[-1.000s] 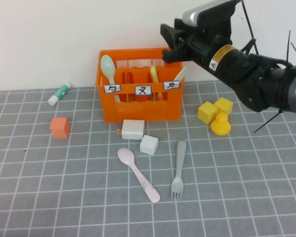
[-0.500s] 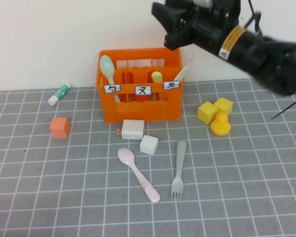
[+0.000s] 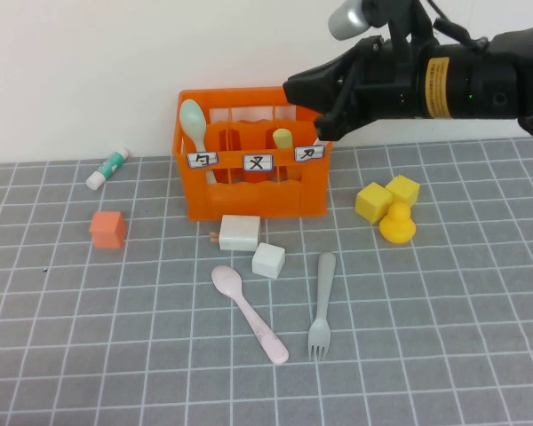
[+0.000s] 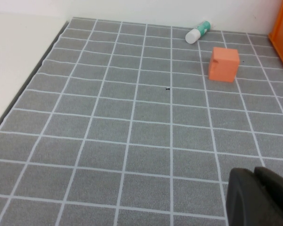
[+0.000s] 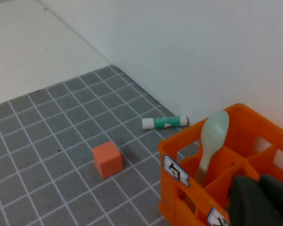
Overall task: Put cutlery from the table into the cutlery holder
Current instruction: Place the knife on the box, then pick up the spoon
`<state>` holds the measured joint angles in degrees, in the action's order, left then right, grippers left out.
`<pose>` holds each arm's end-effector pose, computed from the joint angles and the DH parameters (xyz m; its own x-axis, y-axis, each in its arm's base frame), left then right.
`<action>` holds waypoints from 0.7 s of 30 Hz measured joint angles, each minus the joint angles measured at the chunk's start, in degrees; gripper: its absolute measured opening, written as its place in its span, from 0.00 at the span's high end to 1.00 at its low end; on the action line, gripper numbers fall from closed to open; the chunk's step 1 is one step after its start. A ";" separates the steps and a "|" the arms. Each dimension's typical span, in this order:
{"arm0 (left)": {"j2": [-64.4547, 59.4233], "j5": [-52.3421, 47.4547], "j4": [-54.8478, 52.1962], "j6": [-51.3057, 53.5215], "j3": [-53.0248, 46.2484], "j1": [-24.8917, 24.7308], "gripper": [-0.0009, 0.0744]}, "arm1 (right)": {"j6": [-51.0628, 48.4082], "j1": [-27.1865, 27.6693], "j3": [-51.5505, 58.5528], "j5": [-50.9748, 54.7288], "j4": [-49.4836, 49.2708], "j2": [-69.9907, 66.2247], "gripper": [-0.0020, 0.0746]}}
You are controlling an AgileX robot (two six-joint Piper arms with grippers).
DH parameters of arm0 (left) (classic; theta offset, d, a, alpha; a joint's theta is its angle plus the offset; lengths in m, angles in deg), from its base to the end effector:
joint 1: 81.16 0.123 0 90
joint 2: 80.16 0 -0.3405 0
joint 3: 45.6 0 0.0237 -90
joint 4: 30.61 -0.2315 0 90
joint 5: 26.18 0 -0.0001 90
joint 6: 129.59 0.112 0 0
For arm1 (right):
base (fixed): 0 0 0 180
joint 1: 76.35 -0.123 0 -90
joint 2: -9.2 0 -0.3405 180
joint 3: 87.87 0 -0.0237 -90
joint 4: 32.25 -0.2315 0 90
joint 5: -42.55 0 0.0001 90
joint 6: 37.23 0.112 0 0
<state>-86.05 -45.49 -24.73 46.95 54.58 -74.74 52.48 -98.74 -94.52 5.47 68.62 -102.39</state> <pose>-0.0011 -0.0039 0.1700 -0.2404 -0.1846 -0.9530 -0.1183 0.9800 -0.1600 0.3799 0.2282 0.3675 -0.1578 -0.2733 -0.9489 -0.8737 0.4864 0.0053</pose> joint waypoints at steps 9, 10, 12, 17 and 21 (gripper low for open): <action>0.00 0.00 0.00 -0.21 0.00 0.00 0.99 | 1.30 -0.57 0.24 1.37 0.53 0.00 0.96; 0.00 0.00 0.00 -0.21 0.00 0.00 0.99 | -0.77 -0.68 0.24 1.52 0.53 0.00 0.96; 0.00 0.00 0.00 -0.21 0.00 0.00 0.99 | -5.37 -1.24 0.45 1.87 0.53 -0.13 0.96; 0.00 0.00 0.00 -0.21 0.00 0.00 0.99 | -16.25 -3.33 0.57 5.46 0.63 -0.33 0.96; 0.00 0.00 0.00 -0.21 0.00 0.00 0.99 | -20.33 -5.29 0.57 8.84 0.63 -0.33 0.96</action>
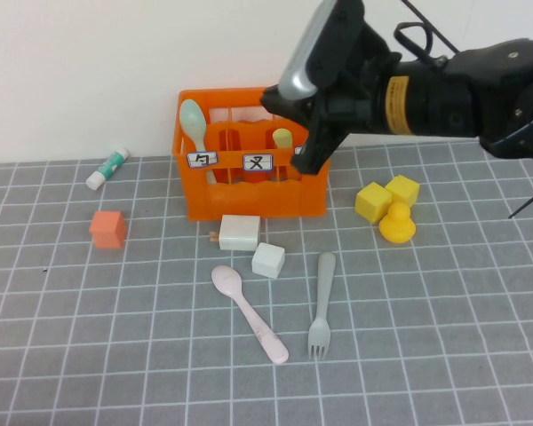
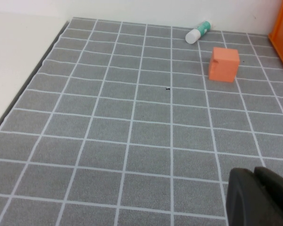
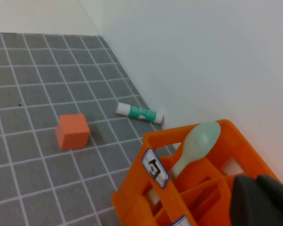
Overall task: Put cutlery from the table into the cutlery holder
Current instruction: Pick up the spoon
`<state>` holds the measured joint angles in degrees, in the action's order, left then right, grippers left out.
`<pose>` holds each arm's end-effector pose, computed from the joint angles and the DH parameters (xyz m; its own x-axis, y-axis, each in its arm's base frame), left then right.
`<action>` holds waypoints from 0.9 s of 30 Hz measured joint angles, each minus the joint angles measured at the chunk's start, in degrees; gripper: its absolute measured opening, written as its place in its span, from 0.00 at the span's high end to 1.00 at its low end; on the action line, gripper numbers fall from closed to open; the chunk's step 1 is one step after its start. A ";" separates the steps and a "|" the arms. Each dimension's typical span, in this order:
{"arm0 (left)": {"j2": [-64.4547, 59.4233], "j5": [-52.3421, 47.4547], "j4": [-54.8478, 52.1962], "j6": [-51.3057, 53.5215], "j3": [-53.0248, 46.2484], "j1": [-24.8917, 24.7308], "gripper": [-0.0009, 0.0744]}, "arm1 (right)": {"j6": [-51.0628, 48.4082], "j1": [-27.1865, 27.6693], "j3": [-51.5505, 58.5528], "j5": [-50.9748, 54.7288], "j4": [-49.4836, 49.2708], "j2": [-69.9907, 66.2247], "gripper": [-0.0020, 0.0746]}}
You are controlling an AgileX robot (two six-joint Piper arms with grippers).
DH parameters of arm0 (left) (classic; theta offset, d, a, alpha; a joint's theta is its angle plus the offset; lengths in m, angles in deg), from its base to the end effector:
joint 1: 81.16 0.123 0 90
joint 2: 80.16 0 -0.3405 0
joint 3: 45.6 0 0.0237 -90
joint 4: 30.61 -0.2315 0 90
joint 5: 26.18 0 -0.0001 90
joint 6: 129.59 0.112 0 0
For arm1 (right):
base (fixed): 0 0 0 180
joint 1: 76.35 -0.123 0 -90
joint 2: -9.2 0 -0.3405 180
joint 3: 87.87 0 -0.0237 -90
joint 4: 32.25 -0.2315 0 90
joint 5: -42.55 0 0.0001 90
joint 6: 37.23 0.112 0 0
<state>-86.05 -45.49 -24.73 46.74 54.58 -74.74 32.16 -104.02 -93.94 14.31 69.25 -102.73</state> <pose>-0.0011 -0.0039 0.1700 -0.2400 -0.1882 -0.9524 -0.1192 0.9793 -0.1635 0.3731 0.2541 0.3613 0.1626 -0.4686 -0.8683 -0.8432 0.3910 -0.3689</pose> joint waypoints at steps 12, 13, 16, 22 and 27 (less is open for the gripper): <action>0.00 0.00 0.00 0.10 0.00 0.00 0.99 | -0.97 -1.21 1.14 -3.46 -1.82 0.00 0.96; 0.00 0.00 0.00 0.10 0.00 0.00 0.99 | -1.68 -1.21 1.74 -3.84 -3.70 0.00 0.96; 0.00 0.00 0.00 0.10 0.00 0.00 0.99 | -5.66 -1.62 2.87 -4.08 -9.73 0.00 0.96; 0.00 0.00 0.00 0.10 0.00 0.00 0.99 | -26.85 -6.06 7.55 6.84 -27.25 1.66 0.96; 0.00 0.00 0.00 0.20 0.00 0.00 0.99 | -69.39 -14.48 9.41 30.26 -56.34 2.34 0.96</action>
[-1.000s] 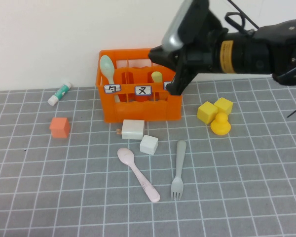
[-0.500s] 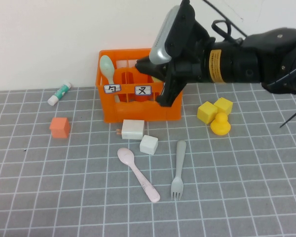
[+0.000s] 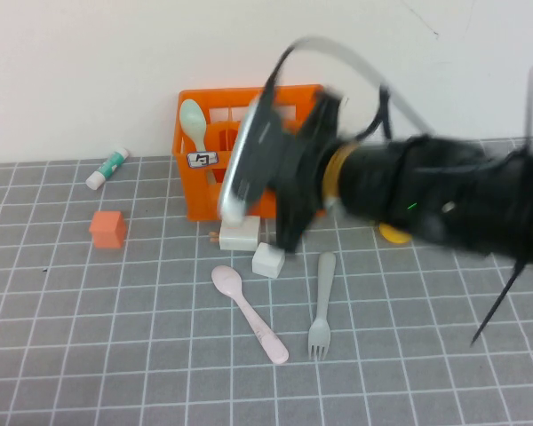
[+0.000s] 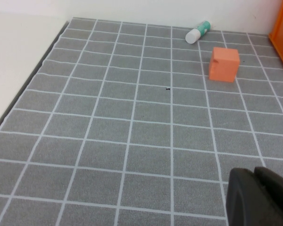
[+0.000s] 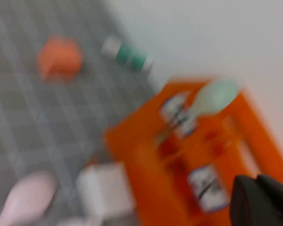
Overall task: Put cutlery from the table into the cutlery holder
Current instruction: Pick up the spoon
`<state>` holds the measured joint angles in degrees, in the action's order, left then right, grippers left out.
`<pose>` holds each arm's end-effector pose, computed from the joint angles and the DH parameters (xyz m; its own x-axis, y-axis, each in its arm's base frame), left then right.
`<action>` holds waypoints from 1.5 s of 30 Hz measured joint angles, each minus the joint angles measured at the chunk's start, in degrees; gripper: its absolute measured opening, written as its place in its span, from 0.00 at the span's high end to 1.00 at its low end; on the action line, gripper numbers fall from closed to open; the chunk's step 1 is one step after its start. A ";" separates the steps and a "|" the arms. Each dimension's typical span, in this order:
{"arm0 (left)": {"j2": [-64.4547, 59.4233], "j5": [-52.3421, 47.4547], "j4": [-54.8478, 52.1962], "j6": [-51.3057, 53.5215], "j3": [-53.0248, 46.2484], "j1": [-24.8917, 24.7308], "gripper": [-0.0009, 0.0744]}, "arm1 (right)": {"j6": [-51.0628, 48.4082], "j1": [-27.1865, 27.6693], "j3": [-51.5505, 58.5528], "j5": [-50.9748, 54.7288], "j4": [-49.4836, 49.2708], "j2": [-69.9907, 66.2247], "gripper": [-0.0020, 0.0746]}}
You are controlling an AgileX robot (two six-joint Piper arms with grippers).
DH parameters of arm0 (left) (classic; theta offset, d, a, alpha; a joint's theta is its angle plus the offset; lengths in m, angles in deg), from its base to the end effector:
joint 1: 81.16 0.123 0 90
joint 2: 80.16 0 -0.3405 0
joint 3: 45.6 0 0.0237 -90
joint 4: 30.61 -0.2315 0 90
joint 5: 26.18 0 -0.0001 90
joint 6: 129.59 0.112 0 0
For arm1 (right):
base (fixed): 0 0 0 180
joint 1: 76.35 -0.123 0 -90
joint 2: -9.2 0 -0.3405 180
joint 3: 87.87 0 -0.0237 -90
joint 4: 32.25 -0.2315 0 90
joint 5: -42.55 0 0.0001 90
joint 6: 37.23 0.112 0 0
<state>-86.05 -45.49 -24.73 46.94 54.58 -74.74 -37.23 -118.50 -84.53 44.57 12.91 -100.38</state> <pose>-0.0011 -0.0039 0.1700 -0.2404 -0.1847 -0.9529 -0.1184 0.9800 -0.1601 0.3271 0.2922 0.3293 0.2480 -0.7313 -0.6353 -0.6779 0.3375 -0.6531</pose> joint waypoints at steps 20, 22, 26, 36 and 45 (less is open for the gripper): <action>0.00 0.00 0.00 0.00 0.00 0.00 0.99 | -15.84 -3.39 -19.71 50.42 -45.16 -12.05 0.96; 0.00 0.00 0.00 0.00 0.00 0.00 0.99 | -19.10 -3.39 -20.84 50.83 -50.23 -13.67 0.93; 0.00 0.00 0.00 0.00 0.00 0.00 0.99 | -22.66 -3.52 -22.15 50.83 -56.82 -17.41 0.74; 0.00 0.00 0.00 -0.12 0.00 0.00 0.99 | -16.91 -3.29 -24.29 49.99 -52.04 -22.50 0.48; 0.00 0.00 0.00 -0.12 0.00 0.00 0.99 | -11.53 -3.20 -31.16 51.85 -51.15 -28.53 0.48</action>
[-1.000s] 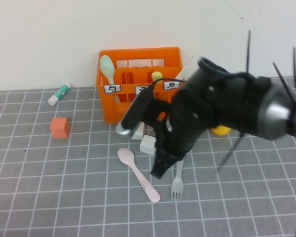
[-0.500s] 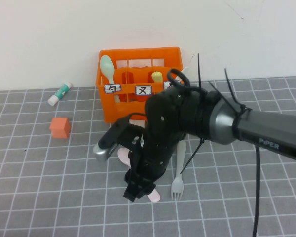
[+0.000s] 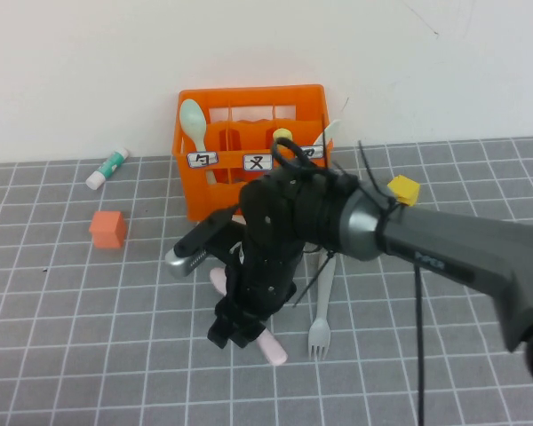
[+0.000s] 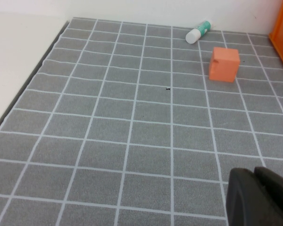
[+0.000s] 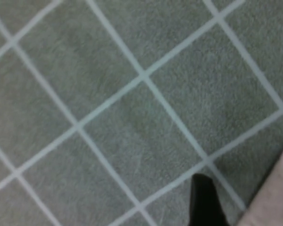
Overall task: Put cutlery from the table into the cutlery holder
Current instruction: Pick up the spoon
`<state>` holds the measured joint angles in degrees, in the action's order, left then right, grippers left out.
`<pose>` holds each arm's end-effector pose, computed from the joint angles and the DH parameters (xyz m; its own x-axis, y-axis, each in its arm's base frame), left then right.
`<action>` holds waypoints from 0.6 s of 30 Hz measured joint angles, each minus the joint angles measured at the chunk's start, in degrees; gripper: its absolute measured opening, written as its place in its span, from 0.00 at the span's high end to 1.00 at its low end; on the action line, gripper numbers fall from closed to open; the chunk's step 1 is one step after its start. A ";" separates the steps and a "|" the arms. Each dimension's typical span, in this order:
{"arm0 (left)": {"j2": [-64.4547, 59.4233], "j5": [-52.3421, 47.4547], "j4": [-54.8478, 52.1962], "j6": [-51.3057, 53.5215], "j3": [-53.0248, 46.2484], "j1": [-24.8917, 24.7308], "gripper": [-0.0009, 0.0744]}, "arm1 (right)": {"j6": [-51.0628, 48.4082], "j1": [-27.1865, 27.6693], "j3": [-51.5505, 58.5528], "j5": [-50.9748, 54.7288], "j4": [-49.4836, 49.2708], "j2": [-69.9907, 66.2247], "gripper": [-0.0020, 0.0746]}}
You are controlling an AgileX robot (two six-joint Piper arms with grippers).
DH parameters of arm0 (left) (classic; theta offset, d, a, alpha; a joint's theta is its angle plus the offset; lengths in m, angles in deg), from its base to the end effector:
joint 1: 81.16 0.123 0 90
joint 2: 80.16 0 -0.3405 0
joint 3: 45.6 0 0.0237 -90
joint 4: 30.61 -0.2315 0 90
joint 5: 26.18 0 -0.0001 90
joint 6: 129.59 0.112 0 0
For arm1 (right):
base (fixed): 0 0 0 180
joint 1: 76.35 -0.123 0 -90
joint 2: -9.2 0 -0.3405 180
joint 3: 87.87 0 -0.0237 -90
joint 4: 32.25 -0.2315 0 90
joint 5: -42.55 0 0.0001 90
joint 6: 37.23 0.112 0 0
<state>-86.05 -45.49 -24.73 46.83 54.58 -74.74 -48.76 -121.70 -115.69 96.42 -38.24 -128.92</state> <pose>-0.0011 -0.0039 0.1700 -0.2401 -0.1866 -0.9526 -0.1188 0.9796 -0.1620 0.3513 0.3691 0.1849 -0.5683 -0.7723 -0.2839 -0.8121 0.5821 0.0420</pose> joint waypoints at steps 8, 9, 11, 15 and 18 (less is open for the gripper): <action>0.00 0.00 0.00 0.00 0.00 0.00 0.99 | 1.50 0.26 -7.58 7.58 0.75 -4.29 0.60; 0.00 0.00 0.00 0.00 0.00 0.00 0.99 | 1.50 0.39 -7.87 7.81 0.97 -4.51 0.64; 0.00 0.00 0.00 0.00 0.00 0.00 0.99 | 1.50 0.50 -7.99 7.96 1.07 -4.60 0.74; 0.00 0.00 0.00 0.00 0.00 0.00 0.99 | 1.50 0.60 -7.87 7.73 0.83 -4.48 0.77; 0.00 0.00 0.00 0.00 0.00 0.00 0.99 | 1.63 0.25 -4.78 3.60 1.06 -2.08 0.77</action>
<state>-86.05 -45.49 -24.73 46.83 54.58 -74.74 -47.13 -121.44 -120.47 100.02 -37.19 -131.00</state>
